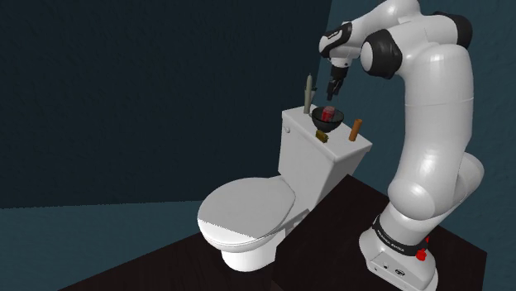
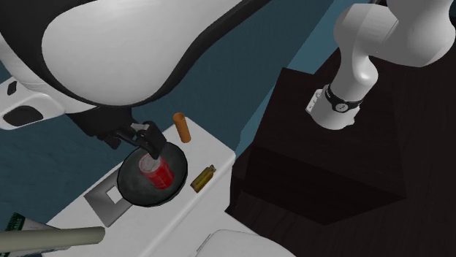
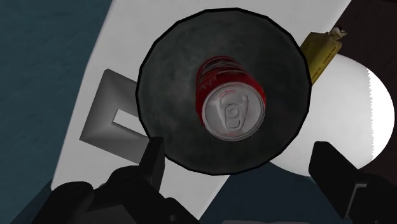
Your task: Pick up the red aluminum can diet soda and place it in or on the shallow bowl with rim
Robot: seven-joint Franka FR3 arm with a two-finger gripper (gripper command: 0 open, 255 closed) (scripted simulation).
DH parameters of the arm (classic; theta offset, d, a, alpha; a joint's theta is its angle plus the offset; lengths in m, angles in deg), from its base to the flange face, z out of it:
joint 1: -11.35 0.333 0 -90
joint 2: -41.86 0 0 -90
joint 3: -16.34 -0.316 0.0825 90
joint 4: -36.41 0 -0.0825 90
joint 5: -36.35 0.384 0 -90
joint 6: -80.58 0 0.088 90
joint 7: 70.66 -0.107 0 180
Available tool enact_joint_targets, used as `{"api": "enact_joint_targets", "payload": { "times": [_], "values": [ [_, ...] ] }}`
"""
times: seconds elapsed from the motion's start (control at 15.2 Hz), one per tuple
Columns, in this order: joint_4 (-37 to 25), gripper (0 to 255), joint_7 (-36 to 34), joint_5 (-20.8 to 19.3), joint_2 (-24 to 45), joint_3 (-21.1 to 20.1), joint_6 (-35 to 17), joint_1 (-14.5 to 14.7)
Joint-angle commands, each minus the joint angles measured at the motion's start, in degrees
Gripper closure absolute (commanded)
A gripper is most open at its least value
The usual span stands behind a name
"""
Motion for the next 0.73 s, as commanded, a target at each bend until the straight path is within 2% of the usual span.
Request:
{"api": "enact_joint_targets", "payload": {
  "times": [0.0, 0.13, 0.66],
  "values": [
    [-1.53, 0, -0.34, -0.59, -0.93, 0.32, 2.34, 0.05],
    [-4.01, 0, -0.74, -1.11, -1.64, 0.61, 5.41, -0.05],
    [-4.01, 0, -0.73, -1.11, -1.64, 0.61, 5.41, -0.05]
  ]
}}
